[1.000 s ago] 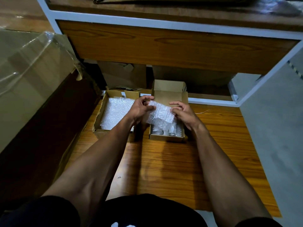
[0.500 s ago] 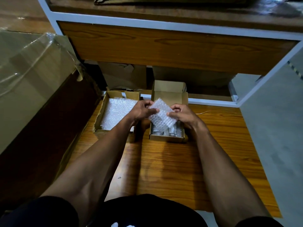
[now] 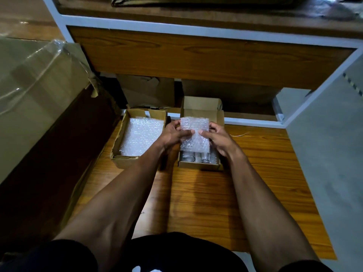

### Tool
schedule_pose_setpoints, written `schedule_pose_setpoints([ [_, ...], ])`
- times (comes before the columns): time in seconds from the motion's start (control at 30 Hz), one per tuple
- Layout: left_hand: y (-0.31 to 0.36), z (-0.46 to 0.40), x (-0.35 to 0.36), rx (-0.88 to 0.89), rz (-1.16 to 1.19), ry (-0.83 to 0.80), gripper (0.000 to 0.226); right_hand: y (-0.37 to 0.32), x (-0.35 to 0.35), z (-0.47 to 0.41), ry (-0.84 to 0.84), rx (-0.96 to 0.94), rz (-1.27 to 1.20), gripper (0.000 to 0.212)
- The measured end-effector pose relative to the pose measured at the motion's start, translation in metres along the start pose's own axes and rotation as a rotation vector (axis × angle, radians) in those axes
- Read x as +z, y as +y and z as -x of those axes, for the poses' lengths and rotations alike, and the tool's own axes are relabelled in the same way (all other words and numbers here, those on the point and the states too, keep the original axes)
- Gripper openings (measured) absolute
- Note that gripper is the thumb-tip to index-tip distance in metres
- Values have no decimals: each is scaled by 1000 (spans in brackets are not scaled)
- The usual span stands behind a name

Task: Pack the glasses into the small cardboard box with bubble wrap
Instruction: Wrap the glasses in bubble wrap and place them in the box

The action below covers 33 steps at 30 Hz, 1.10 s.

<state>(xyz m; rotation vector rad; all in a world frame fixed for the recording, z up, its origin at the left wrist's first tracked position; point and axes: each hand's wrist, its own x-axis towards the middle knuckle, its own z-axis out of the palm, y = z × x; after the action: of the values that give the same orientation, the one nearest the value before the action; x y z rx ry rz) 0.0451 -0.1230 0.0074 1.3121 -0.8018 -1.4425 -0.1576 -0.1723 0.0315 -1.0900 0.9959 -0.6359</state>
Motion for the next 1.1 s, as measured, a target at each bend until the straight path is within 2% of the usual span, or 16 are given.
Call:
schedule_pose_setpoints([
  [0.2, 3, 3, -2, 32, -75, -20, 50, -1, -7, 5, -32, 17, -3, 31],
  [0.33, 5, 3, -2, 78, -96, -28, 20, -2, -12, 7, -49, -13, -2, 33],
  [0.4, 7, 4, 2, 85, -117, -25, 13, -1, -13, 7, -48, -25, -8, 30],
  [0.53, 10, 4, 5, 52, -150, 1, 25, 4, -13, 6, -40, -24, -8, 18],
  [0.7, 8, 2, 5, 28, -111, 3, 19, 3, -16, 6, -31, -11, -59, 20],
  [0.93, 10, 1, 4, -18, -28, -28, 26, 9, -21, -1, -21, -31, -77, 17],
  [1.1, 11, 3, 8, -89, 124, -31, 55, 11, -25, -3, 11, -32, 2, 14],
])
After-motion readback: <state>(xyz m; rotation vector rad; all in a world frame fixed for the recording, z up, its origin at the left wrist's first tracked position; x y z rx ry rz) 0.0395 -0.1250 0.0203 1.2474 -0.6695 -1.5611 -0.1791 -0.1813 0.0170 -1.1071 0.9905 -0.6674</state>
